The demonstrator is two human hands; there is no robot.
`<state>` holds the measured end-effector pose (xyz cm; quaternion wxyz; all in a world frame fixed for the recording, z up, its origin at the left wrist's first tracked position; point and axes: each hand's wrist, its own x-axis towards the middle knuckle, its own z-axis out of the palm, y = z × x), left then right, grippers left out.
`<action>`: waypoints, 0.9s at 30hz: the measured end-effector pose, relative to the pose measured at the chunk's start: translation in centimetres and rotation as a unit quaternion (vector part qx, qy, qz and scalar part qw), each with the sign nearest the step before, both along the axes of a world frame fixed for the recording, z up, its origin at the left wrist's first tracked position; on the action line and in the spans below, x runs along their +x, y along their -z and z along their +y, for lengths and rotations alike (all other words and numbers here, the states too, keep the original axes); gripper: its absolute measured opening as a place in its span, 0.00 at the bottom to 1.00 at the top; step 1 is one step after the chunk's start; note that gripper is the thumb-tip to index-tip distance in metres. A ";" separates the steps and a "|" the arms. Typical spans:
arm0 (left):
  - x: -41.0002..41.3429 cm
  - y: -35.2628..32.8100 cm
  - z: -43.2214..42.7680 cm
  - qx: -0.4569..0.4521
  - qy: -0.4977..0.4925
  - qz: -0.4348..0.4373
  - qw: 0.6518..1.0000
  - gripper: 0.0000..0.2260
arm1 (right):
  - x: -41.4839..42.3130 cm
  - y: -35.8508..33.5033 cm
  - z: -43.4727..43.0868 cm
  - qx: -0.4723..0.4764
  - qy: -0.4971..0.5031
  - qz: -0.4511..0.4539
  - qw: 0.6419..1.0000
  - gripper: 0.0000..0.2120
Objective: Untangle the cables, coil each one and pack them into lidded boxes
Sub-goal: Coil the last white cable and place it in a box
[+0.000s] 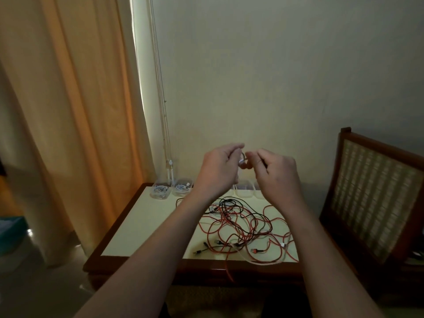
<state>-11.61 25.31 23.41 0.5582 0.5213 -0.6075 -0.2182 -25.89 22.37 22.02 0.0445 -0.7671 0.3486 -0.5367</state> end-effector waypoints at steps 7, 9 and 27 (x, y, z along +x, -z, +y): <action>0.2 -1.3 0.1 0.123 0.202 0.312 0.920 0.11 | -0.2 -0.3 0.3 0.078 0.009 -0.099 0.992 0.18; 0.3 -1.4 0.1 0.128 0.223 0.340 0.905 0.09 | 0.3 -0.4 0.9 0.134 -0.037 -0.089 0.986 0.19; -0.5 -0.1 0.1 0.089 0.246 0.373 0.890 0.11 | 2.0 -0.1 2.0 0.154 -0.082 -0.111 0.978 0.17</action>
